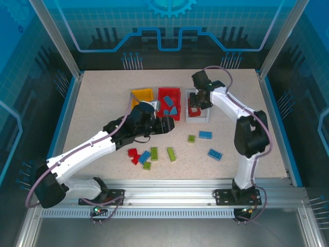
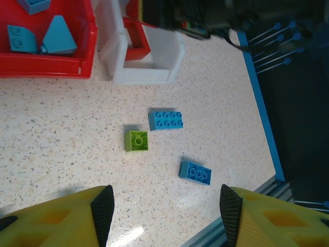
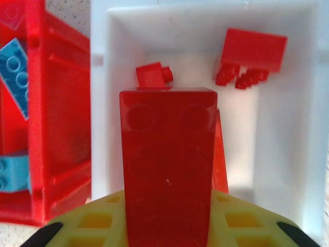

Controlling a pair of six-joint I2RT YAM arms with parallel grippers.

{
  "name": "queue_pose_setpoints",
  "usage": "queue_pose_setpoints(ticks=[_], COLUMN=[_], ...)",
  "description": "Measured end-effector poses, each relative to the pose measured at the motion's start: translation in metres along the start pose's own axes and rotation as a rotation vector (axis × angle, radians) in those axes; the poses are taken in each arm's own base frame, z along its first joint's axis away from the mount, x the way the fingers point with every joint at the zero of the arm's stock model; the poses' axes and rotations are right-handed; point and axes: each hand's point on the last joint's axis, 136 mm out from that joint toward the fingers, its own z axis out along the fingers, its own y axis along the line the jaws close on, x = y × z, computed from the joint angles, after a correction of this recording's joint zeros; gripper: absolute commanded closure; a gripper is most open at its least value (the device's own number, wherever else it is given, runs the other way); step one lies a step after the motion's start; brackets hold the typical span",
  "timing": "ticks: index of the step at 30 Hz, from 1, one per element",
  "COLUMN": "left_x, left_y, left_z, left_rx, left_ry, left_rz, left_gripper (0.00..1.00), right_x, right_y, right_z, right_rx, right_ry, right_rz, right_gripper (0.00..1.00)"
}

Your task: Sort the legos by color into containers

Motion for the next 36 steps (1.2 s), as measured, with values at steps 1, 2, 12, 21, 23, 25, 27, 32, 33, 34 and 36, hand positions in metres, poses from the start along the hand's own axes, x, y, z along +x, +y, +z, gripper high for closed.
queue_pose_setpoints(ticks=[1,2,12,21,23,25,27,32,33,34,36], left_x=[0.002,0.003,0.02,0.047,0.055,0.069,0.086,0.116,0.119,0.121,0.126], left_y=[-0.001,-0.003,0.009,0.051,0.054,0.055,0.061,0.079,0.081,0.083,0.087], left_z=[0.002,0.004,0.008,0.004,0.008,0.017,0.026,0.048,0.051,0.053,0.062], left_rx=[-0.001,-0.001,-0.071,-0.252,-0.271,-0.294,-0.34,-0.44,-0.454,-0.46,-0.481], left_ry=[0.007,0.013,0.058,0.142,0.166,0.203,0.248,0.306,0.31,0.314,0.323], left_rz=[0.007,0.013,0.052,0.043,0.035,0.025,0.0,-0.123,-0.149,-0.165,-0.19], left_gripper=[0.39,0.39,0.39,0.37,0.37,0.36,0.35,0.34,0.34,0.34,0.33], right_x=[-0.005,-0.007,-0.006,0.018,0.041,0.074,0.107,0.185,0.198,0.208,0.229], right_y=[-0.001,-0.002,-0.006,0.012,0.019,0.026,0.03,0.033,0.033,0.033,0.034], right_z=[0.006,0.011,0.011,-0.1,-0.126,-0.144,-0.148,-0.145,-0.147,-0.149,-0.155], right_rx=[-0.001,-0.004,-0.01,-0.08,-0.115,-0.161,-0.197,-0.267,-0.29,-0.314,-0.387], right_ry=[0.008,0.014,0.034,-0.173,-0.23,-0.267,-0.267,-0.22,-0.218,-0.219,-0.227], right_rz=[0.001,0.003,-0.008,-0.074,-0.109,-0.153,-0.194,-0.281,-0.296,-0.308,-0.324], right_gripper=[0.65,0.6,0.46,0.46,0.44,0.43,0.43,0.39,0.38,0.37,0.35])
